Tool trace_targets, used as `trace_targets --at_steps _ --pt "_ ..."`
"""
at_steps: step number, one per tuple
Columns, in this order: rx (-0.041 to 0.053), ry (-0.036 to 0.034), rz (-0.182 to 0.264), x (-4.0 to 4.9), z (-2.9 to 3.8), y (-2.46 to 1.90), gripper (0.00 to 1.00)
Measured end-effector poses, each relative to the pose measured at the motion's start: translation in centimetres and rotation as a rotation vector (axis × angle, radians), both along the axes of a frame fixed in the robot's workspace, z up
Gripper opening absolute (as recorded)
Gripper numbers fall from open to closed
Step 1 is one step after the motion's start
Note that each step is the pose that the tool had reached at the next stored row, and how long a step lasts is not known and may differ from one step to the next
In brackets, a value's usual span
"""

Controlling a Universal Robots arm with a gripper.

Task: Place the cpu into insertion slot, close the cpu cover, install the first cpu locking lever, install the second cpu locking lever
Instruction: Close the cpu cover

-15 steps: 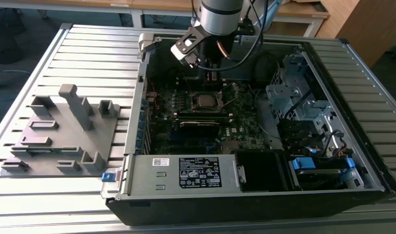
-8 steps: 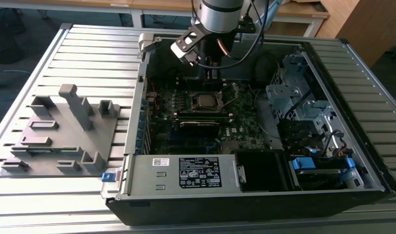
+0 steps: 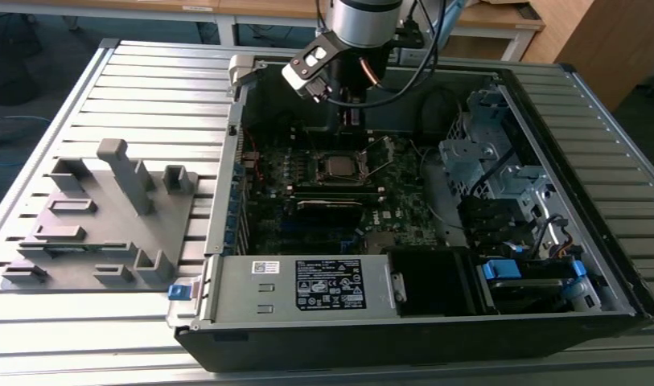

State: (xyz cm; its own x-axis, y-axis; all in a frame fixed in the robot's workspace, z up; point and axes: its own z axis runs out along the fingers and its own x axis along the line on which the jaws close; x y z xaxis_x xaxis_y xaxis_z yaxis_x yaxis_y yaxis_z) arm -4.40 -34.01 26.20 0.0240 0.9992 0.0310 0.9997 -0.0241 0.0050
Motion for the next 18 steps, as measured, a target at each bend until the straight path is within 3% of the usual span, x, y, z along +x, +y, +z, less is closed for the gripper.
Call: trace_targets --at_steps 10,18 --pt "-0.0002 0.0001 0.0 0.2 0.04 0.02 0.1" --pt "0.0 0.0 0.0 1.64 0.03 0.14 0.1"
